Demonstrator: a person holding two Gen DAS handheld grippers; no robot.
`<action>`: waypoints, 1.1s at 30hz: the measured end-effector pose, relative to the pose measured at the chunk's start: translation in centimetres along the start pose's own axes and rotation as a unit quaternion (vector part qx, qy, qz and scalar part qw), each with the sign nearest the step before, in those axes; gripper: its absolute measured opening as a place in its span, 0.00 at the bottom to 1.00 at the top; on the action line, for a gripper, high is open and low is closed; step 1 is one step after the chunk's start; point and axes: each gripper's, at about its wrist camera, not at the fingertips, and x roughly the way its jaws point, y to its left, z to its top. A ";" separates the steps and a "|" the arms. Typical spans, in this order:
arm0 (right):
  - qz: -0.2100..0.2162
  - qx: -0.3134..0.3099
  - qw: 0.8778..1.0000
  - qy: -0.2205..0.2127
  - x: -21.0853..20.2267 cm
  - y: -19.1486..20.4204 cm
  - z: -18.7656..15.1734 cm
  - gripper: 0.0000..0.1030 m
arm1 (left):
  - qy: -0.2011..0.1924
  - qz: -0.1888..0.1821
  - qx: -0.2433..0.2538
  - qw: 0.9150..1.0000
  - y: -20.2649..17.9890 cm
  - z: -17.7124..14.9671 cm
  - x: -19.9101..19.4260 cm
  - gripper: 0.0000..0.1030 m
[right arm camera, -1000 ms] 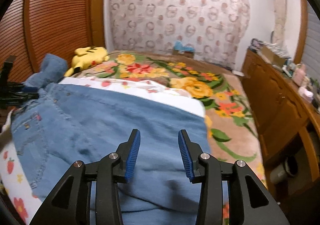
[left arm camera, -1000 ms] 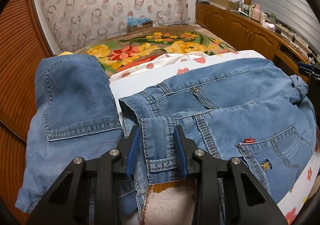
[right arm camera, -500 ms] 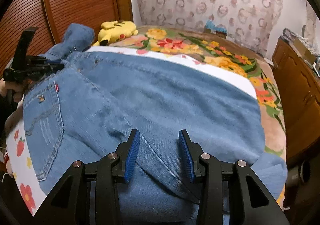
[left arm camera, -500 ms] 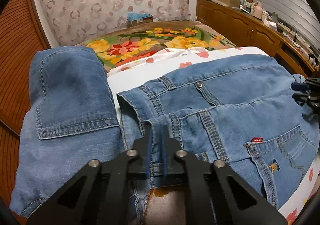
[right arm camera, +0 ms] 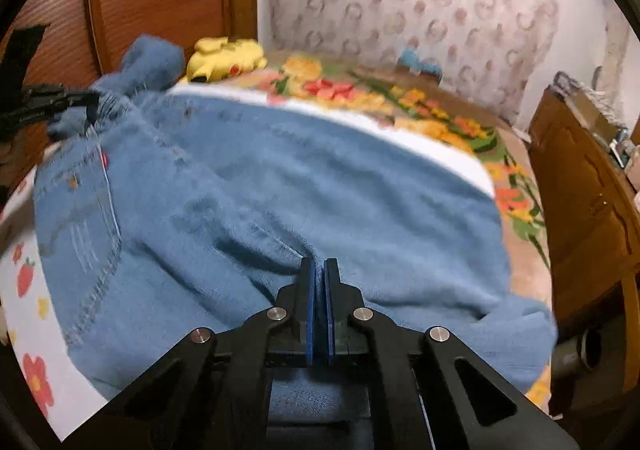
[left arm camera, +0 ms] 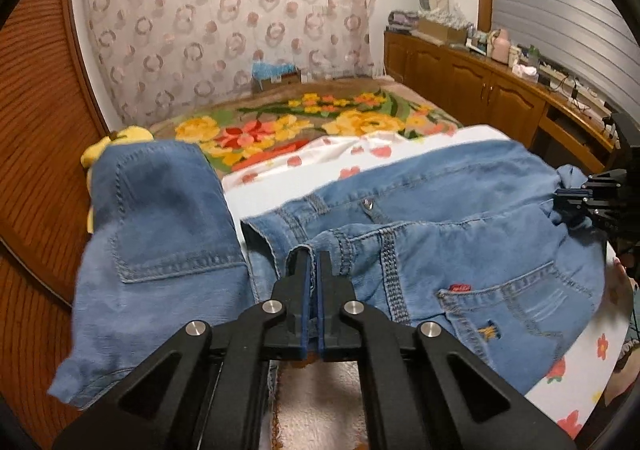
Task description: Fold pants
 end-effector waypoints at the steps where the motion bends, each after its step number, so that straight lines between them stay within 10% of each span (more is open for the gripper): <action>1: -0.006 0.003 1.000 -0.014 -0.5 -0.2 0.4 0.03 | -0.008 0.002 -0.001 1.000 -0.1 0.2 -0.5 0.03; 18: -0.064 -0.028 0.994 -0.088 1.0 1.0 5.4 0.03 | -0.067 0.045 -0.027 0.996 2.6 5.8 -0.8 0.03; 33: -0.067 -0.022 0.997 -0.016 11.5 1.0 7.2 0.03 | -0.021 0.049 -0.025 0.998 3.0 5.6 5.3 0.03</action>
